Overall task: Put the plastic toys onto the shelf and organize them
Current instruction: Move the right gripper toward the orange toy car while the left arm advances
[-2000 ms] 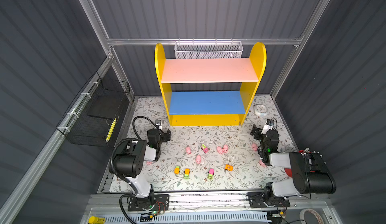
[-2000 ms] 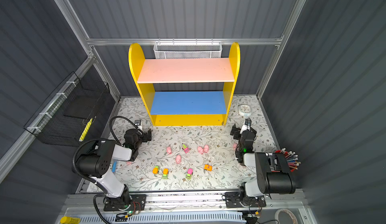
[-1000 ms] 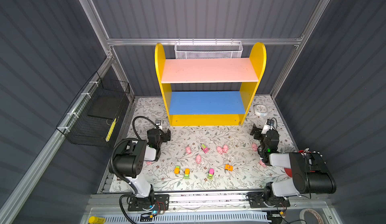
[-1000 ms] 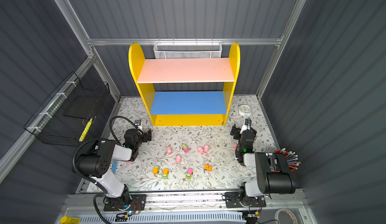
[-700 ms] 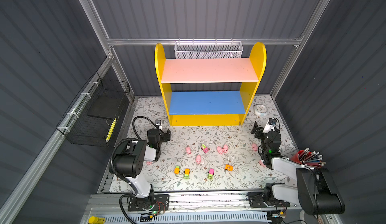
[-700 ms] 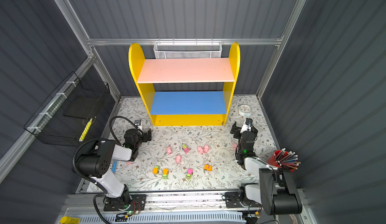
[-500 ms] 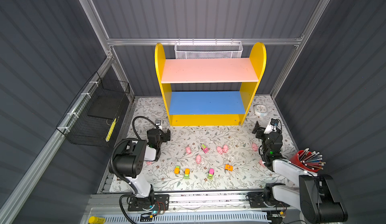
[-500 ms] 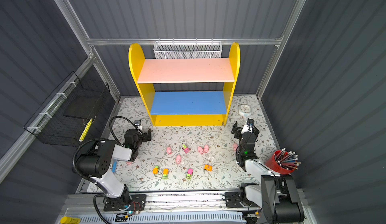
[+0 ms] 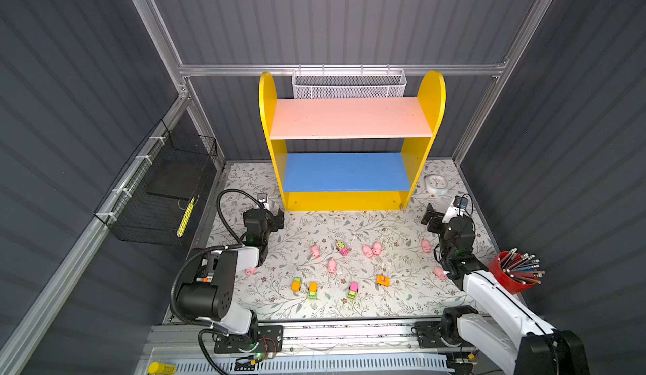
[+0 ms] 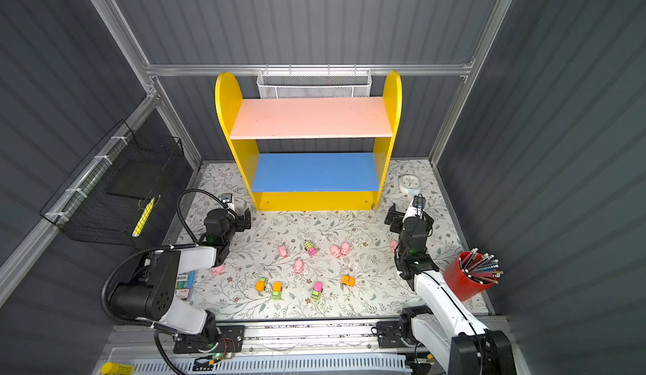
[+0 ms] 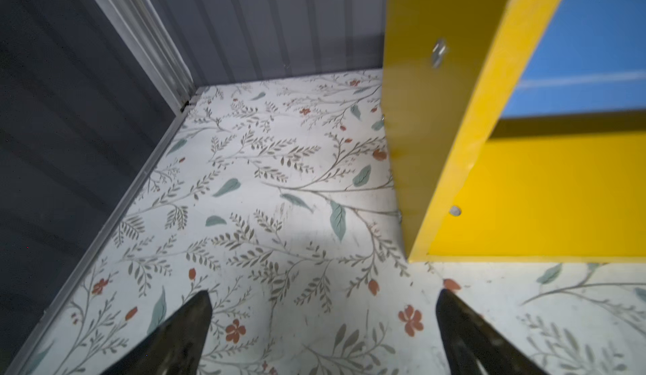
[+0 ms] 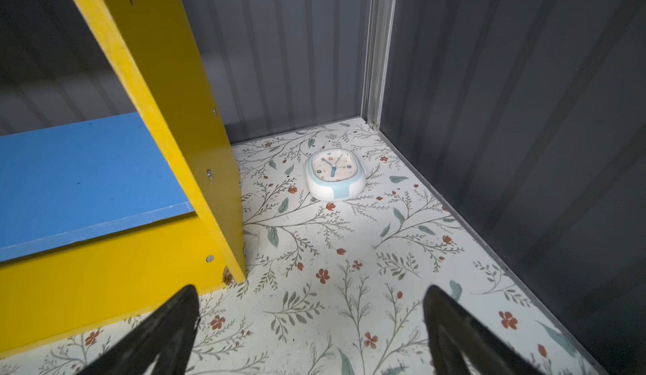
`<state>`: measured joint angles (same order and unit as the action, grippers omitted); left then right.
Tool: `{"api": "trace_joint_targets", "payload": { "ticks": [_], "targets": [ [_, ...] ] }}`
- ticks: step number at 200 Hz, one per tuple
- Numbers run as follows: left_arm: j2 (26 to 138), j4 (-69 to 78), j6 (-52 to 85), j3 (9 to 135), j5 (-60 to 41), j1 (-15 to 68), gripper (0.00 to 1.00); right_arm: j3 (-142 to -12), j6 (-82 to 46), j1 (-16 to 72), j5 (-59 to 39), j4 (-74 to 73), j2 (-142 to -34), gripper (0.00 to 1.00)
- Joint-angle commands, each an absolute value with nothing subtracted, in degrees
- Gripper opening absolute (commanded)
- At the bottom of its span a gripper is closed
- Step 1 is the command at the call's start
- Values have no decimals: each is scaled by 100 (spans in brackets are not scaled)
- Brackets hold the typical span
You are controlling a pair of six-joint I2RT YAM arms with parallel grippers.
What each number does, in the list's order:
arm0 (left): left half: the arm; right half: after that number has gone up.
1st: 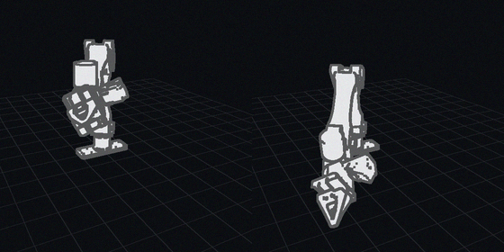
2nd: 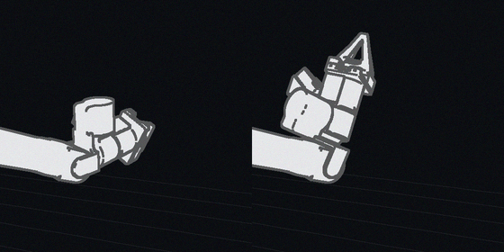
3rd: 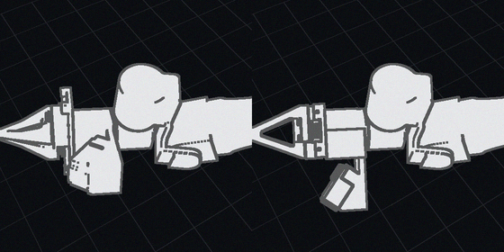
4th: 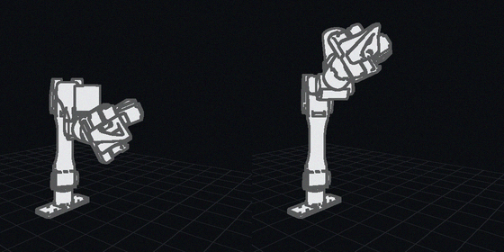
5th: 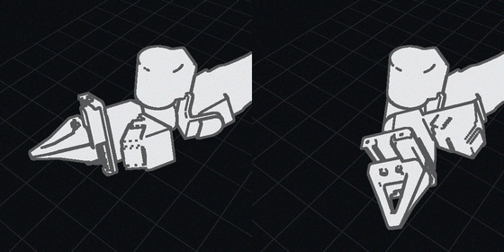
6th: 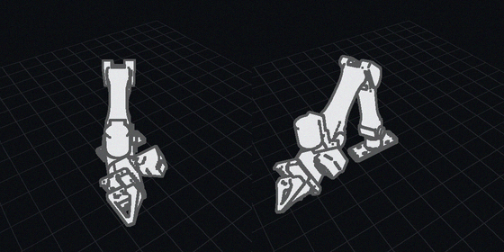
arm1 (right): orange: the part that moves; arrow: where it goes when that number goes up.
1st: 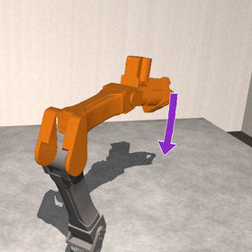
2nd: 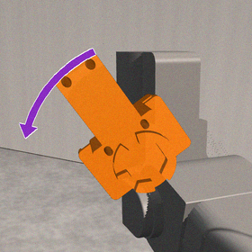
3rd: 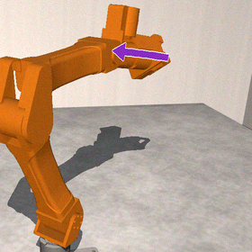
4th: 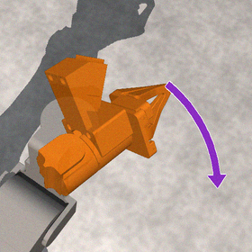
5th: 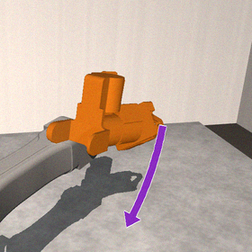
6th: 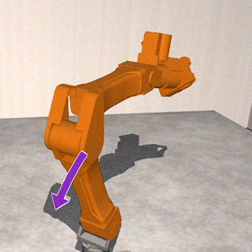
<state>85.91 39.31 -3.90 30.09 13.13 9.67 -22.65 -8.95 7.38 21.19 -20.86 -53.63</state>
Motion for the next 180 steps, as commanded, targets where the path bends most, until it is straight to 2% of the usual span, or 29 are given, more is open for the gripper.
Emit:
{"api": "trace_joint_targets", "payload": {
  "ticks": [1, 41, 115, 137, 150, 180],
  "targets": [
    [8154, 2969, -309, 3376, 1321, 1182, 100, -2630, -1327, 859, 2280, -760, -5165, 99],
    [7466, 1761, 70, 3706, 1571, 1885, 100, -3036, -1901, 1268, 2057, 529, -4790, 99],
    [5964, 416, 1360, 3332, 1690, 2935, 100, -3711, -2837, 2505, 2051, 2187, -4685, 99],
    [5807, 99, 1523, 3383, 1736, 3401, 100, -3786, -3419, 2551, 1740, 2489, -4633, 99],
    [5710, -90, 1711, 3426, 1867, 3631, 100, -3808, -3336, 2556, 1521, 2608, -4608, 99],
    [5542, -446, 2144, 3551, 1981, 4068, 100, -3984, -3454, 2551, 1618, 3156, -4835, 99]
  ]
}}
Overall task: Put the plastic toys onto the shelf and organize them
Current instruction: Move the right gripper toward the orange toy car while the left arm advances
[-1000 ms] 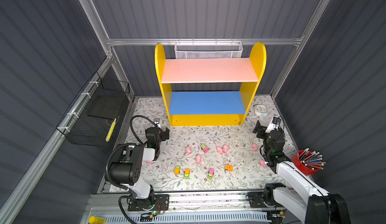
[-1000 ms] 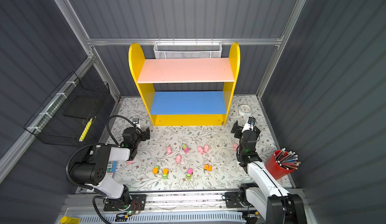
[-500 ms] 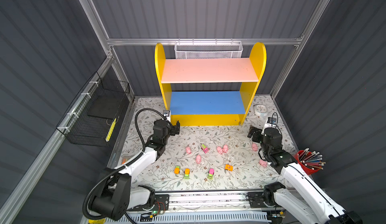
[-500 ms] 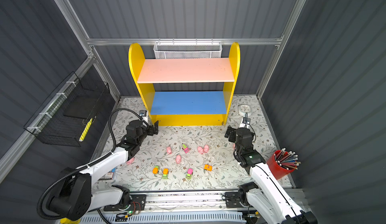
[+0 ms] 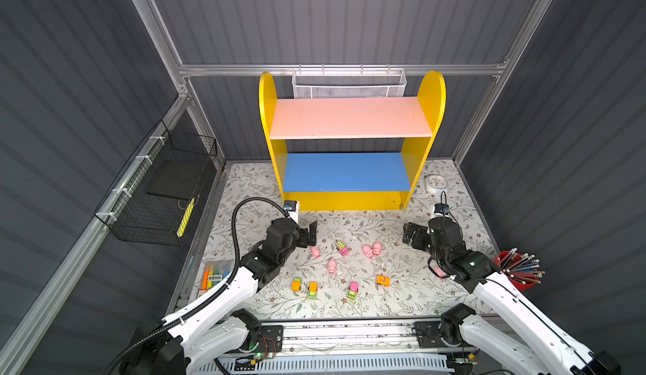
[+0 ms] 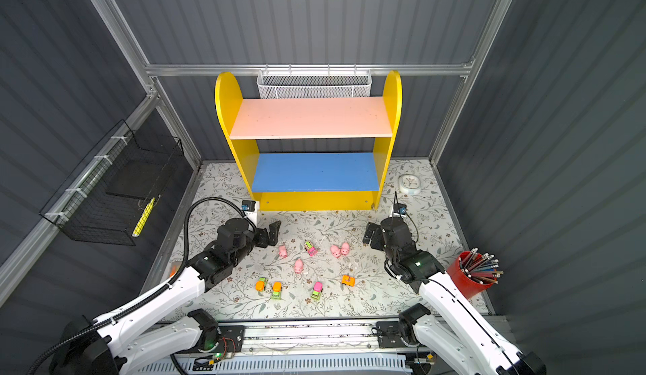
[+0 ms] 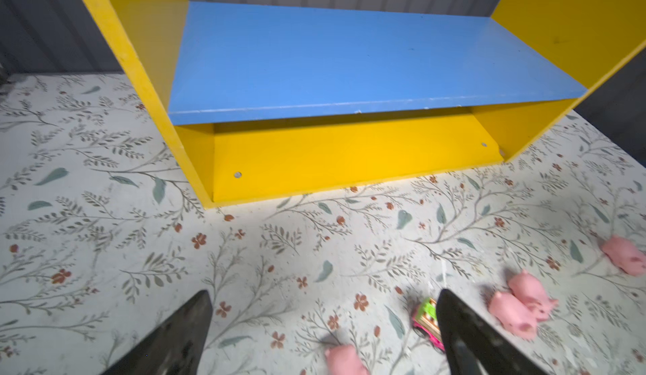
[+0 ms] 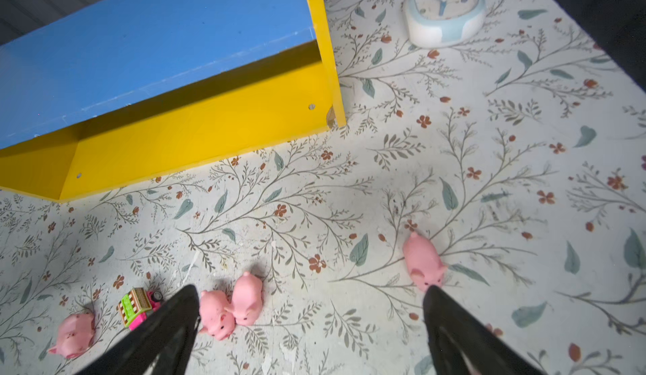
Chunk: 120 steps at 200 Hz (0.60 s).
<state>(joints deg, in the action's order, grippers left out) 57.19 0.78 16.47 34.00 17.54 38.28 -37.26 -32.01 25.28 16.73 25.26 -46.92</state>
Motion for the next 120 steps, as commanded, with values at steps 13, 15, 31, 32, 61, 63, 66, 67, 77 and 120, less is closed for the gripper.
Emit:
{"api": "trace_joint_targets", "payload": {
  "ticks": [13, 15, 31, 32, 61, 63, 66, 67, 77, 120],
  "targets": [
    [5542, -570, 2237, 3608, 2034, 4276, 100, -3996, -3428, 2555, 1591, 3269, -4906, 99],
    [5545, -591, 2264, 3616, 2047, 4303, 100, -3981, -3415, 2557, 1578, 3258, -4905, 99],
    [5615, -648, 2380, 3660, 2066, 4550, 100, -3870, -3329, 2543, 1515, 3163, -4865, 99],
    [5620, -649, 2385, 3658, 2070, 4564, 100, -3869, -3326, 2546, 1522, 3164, -4863, 99],
    [5886, -821, 2466, 3858, 2226, 4923, 100, -3875, -3166, 2533, 1323, 3204, -4820, 99],
    [5906, -845, 2469, 3872, 2240, 4942, 100, -3885, -3151, 2536, 1306, 3222, -4824, 99],
    [5927, -875, 2470, 3898, 2241, 4967, 100, -3906, -3128, 2535, 1295, 3252, -4839, 98],
    [5934, -886, 2470, 3909, 2250, 4971, 100, -3908, -3124, 2538, 1280, 3265, -4841, 98],
    [5993, -999, 2504, 3997, 2242, 5019, 100, -3991, -3064, 2540, 1191, 3400, -4909, 98],
    [5943, -1533, 2712, 4150, 2167, 5150, 100, -4217, -3163, 2608, 471, 3953, -5060, 92]
  ]
}}
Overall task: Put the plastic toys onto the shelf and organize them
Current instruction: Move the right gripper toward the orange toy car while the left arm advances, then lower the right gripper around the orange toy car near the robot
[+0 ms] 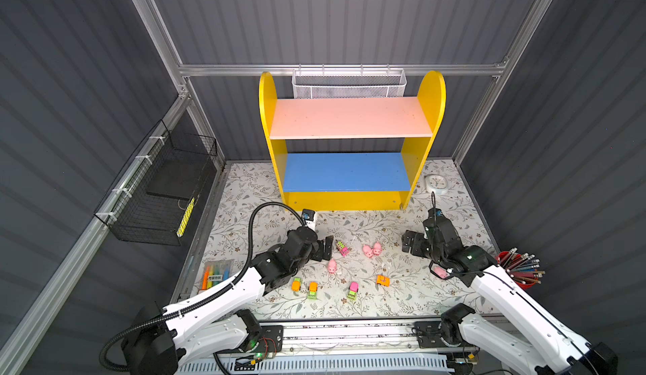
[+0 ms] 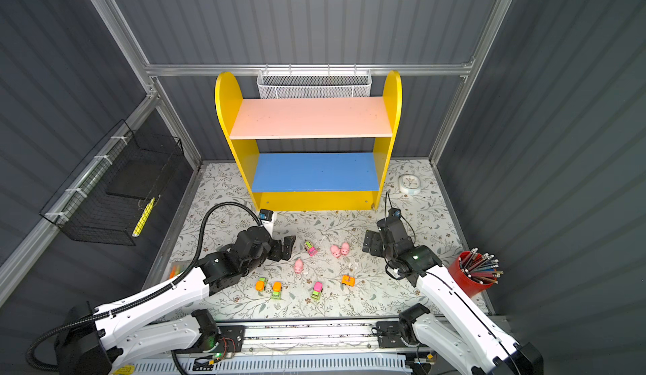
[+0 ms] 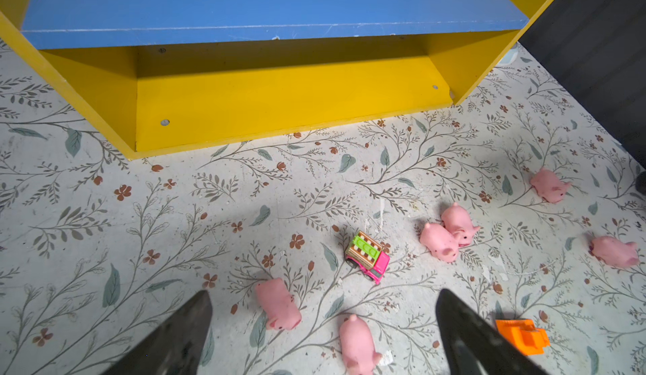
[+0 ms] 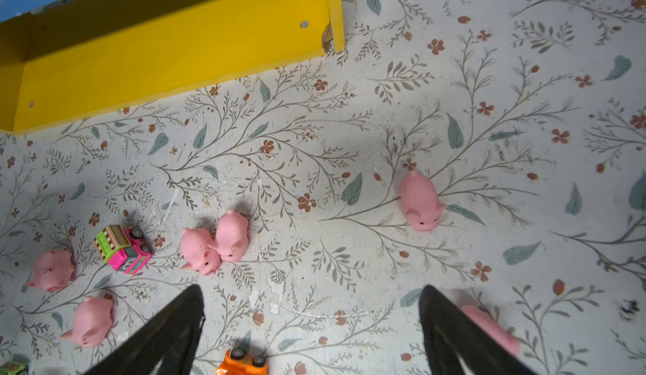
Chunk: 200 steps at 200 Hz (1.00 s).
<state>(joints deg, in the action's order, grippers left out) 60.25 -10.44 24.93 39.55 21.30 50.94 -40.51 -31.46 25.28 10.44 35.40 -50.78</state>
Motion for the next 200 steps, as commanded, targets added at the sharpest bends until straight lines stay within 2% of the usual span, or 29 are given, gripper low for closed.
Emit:
{"api": "trace_joint_targets", "payload": {
  "ticks": [1, 90, 200],
  "targets": [
    [5934, -1545, 2714, 4153, 2160, 5150, 100, -4214, -3168, 2614, 447, 3959, -5052, 91],
    [5056, -2165, 3217, 3630, 2074, 5282, 99, -3362, -3668, 3545, -579, 3677, -4627, 88],
    [5629, -2063, 2960, 3946, 2396, 5282, 100, -2804, -3375, 3703, -1725, 2058, -5616, 93]
  ]
}}
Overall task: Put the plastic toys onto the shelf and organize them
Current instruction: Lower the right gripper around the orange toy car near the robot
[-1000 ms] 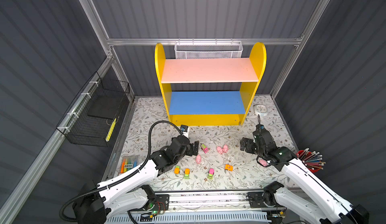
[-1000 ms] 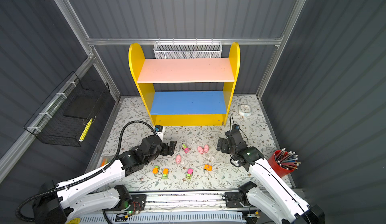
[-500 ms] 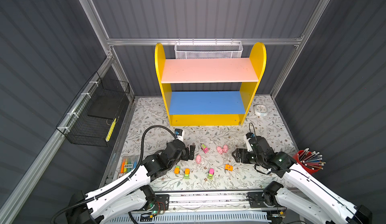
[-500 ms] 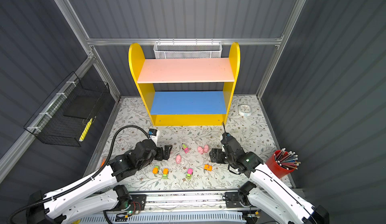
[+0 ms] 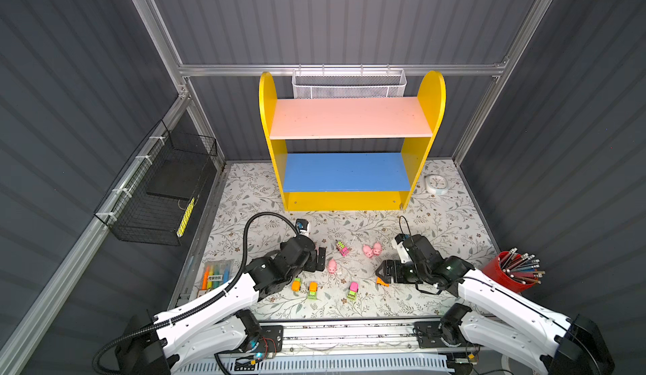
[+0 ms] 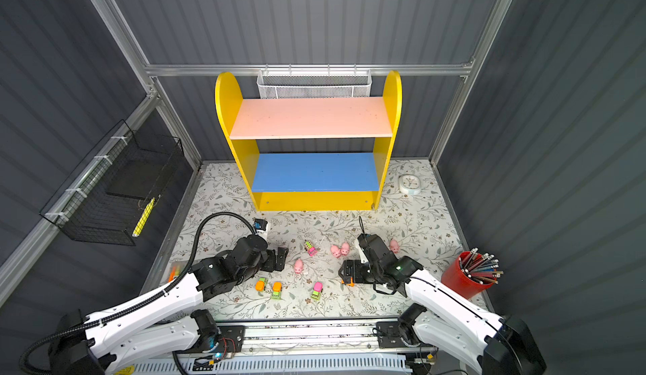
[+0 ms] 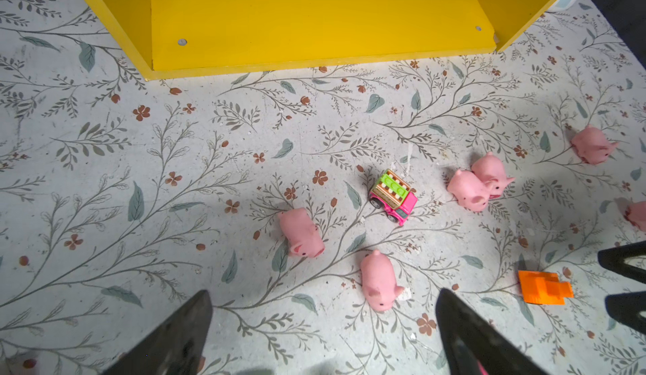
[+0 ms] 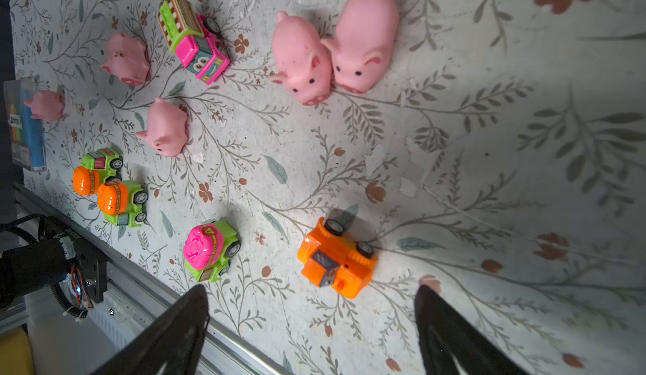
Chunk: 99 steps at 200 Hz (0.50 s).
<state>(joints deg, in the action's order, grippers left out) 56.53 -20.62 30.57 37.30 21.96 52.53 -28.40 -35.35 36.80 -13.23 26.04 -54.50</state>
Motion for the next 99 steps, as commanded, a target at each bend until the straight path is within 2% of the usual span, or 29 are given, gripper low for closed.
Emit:
{"api": "trace_joint_targets", "payload": {
  "ticks": [1, 38, 99],
  "targets": [
    [5627, -2064, 2961, 3942, 2402, 5282, 100, -2800, -3379, 3701, -1742, 2044, -5625, 92],
    [5456, -2131, 2989, 3839, 2574, 5284, 100, -2625, -3394, 3700, -2147, 1588, -5933, 93],
    [5149, -2387, 2993, 3703, 2670, 5282, 100, -2194, -3680, 3700, -2256, 1019, -6034, 93]
  ]
}}
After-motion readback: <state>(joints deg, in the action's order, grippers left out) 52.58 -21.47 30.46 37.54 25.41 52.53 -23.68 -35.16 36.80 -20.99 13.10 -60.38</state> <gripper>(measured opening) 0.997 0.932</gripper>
